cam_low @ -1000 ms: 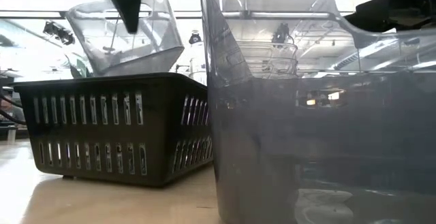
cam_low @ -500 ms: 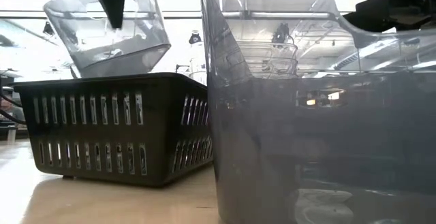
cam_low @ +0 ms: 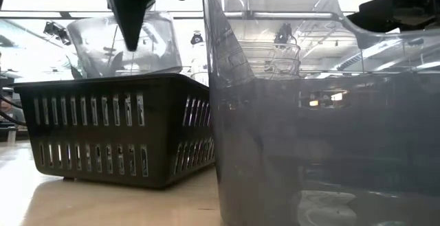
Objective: Stack baskets by color
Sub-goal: Stack the left black bin on the middle black bin, then stack the right black bin on the left black bins
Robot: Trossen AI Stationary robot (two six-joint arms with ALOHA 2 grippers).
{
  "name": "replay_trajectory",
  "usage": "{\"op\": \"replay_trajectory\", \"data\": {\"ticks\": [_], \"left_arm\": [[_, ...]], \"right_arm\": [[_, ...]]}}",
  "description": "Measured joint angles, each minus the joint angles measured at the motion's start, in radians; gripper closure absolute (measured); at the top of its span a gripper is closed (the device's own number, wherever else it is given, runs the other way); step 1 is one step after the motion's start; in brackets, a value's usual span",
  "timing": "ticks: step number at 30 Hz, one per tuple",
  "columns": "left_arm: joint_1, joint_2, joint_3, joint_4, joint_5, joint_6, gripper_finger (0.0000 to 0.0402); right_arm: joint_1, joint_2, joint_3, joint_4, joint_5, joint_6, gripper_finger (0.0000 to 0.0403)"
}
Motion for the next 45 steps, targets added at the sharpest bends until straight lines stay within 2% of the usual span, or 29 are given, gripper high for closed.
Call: {"op": "replay_trajectory", "data": {"ticks": [18, 23, 25, 31, 35, 39, 45], "left_arm": [[0.072, 0.009, 0.0, 0.003, 0.206, 0.016, 0.0396], [0.098, 0.009, 0.0, 0.003, 0.21, 0.03, 0.0391], [0.105, 0.009, 0.0, 0.002, 0.211, 0.03, 0.0376], [0.106, 0.009, 0.0, -0.019, 0.212, 0.03, 0.029], [0.105, 0.009, 0.0, -0.02, 0.21, 0.03, 0.0249], [0.094, 0.009, 0.0, 0.026, 0.21, 0.019, 0.0236], [0.004, 0.004, 0.0, 0.115, 0.154, 0.009, 0.0251]], "right_arm": [[0.0, 0.0, 0.0, 0.005, -0.001, 0.002, 0.0239], [0.001, 0.0, 0.0, 0.005, -0.022, 0.002, 0.0239], [0.001, 0.0, 0.0, 0.004, -0.024, 0.002, 0.0239], [0.001, 0.0, 0.0, 0.004, -0.024, 0.0, 0.0239], [0.001, 0.0, 0.0, 0.004, -0.024, 0.0, 0.0239], [0.001, 0.0, 0.0, 0.002, -0.026, -0.004, 0.0239], [-0.014, -0.001, 0.0, 0.018, -0.013, -0.047, 0.0239]]}}
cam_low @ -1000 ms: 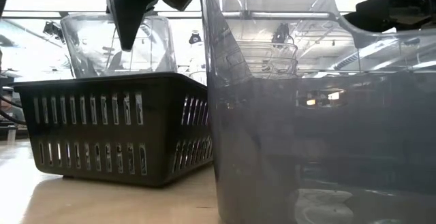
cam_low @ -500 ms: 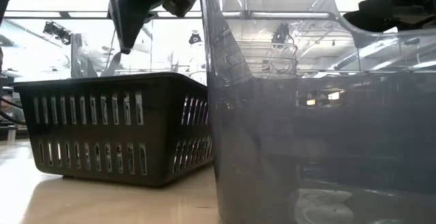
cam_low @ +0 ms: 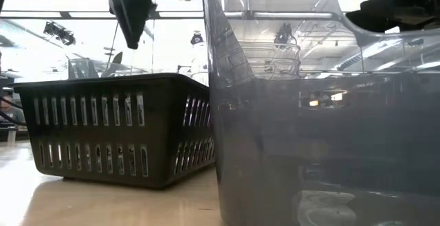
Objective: Stack baskets by color
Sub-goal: Stack the right black bin on the left black bins
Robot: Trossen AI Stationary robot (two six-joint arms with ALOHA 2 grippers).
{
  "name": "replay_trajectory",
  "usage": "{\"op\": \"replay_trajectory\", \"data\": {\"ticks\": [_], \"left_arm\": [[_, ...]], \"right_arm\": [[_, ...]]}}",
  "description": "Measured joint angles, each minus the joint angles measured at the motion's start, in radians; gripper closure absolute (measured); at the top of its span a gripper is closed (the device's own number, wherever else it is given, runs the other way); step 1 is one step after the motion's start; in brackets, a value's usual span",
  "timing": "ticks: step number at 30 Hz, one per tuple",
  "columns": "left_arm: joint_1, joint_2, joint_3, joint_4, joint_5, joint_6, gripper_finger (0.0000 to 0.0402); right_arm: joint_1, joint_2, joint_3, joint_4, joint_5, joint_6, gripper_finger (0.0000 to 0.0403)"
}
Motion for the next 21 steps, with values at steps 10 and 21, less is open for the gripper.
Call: {"op": "replay_trajectory", "data": {"ticks": [10, 21], "left_arm": [[-0.081, -0.001, 0.0, 0.1, -0.05, 0.151, 0.0265], [-0.105, -0.001, 0.001, 0.381, -0.099, 0.606, 0.0279]], "right_arm": [[-0.033, -0.001, 0.0, 0.02, -0.013, -0.001, 0.0239], [-0.033, -0.001, 0.0, 0.002, -0.013, 0.023, 0.0239]]}}
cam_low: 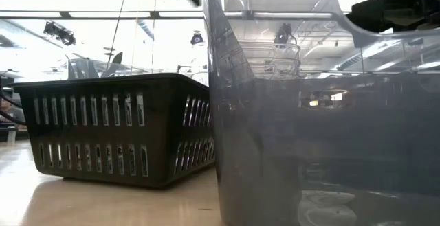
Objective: Stack baskets by color
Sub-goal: Stack the right black bin on the left black bins
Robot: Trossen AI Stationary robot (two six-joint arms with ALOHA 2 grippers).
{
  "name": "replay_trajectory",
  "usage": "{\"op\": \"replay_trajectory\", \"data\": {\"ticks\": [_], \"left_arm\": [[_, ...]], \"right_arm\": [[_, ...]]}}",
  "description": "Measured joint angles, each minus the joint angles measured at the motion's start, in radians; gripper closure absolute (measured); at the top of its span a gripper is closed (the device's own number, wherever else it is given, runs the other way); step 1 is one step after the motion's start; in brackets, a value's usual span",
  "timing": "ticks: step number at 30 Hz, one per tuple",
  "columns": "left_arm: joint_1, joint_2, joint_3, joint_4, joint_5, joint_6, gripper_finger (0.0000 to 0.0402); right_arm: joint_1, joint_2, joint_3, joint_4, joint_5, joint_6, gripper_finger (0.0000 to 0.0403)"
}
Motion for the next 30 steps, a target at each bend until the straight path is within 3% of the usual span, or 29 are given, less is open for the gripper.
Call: {"op": "replay_trajectory", "data": {"ticks": [5, 15, 30], "left_arm": [[-0.024, 0.009, 0.0, 0.063, -0.098, 0.481, 0.0267], [-0.029, 0.135, 0.0, 0.08, -0.162, 1.015, 0.0251], [-0.008, 0.184, -0.001, 0.176, -0.119, 1.499, 0.026]], "right_arm": [[0.001, 0.0, 0.0, 0.0, 0.0, 0.004, 0.0239], [0.003, 0.001, 0.0, -0.012, -0.001, 0.061, 0.0239], [0.003, 0.001, 0.0, -0.048, 0.0, 0.097, 0.0239]]}}
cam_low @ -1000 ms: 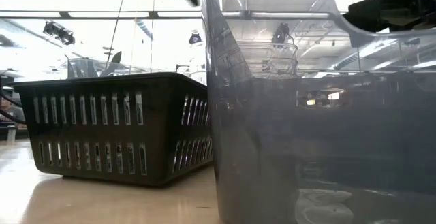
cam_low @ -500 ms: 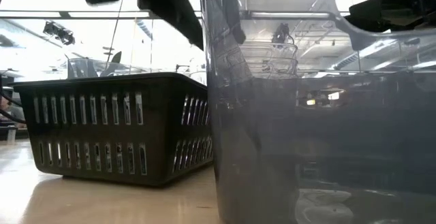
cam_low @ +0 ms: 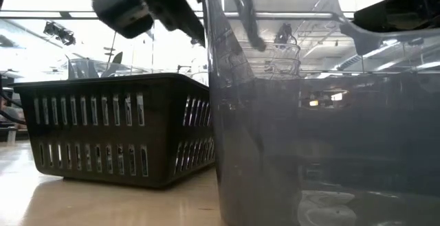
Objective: Stack baskets by color
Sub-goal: Stack the right black bin on the left black bins
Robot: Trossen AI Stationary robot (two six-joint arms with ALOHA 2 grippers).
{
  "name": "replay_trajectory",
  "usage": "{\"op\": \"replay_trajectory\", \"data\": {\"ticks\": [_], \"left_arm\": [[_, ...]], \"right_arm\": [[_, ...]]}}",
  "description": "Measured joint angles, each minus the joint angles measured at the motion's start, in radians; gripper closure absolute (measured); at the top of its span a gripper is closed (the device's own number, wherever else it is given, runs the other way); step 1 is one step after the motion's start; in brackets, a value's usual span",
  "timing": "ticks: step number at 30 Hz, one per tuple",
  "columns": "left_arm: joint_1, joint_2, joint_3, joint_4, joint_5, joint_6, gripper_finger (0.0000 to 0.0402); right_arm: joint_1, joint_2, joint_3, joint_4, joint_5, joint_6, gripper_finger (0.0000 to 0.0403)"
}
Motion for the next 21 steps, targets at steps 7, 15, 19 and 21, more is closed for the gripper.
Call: {"op": "replay_trajectory", "data": {"ticks": [7, 15, 19, 21], "left_arm": [[0.013, 0.019, 0.0, 0.051, 0.065, 0.007, 0.026], [0.019, 0.052, 0.0, 0.087, 0.13, 0.017, 0.0262], [0.024, 0.068, -0.001, 0.089, 0.145, 0.02, 0.0275], [0.024, 0.074, 0.001, 0.107, 0.155, 0.032, 0.0283]], "right_arm": [[0.0, 0.011, 0.0, 0.001, 0.0, 0.0, 0.0239], [0.0, 0.012, 0.0, 0.002, 0.0, 0.0, 0.0239], [0.0, 0.012, 0.0, 0.004, 0.0, -0.001, 0.0239], [0.0, 0.012, 0.0, 0.003, 0.0, -0.001, 0.0239]]}}
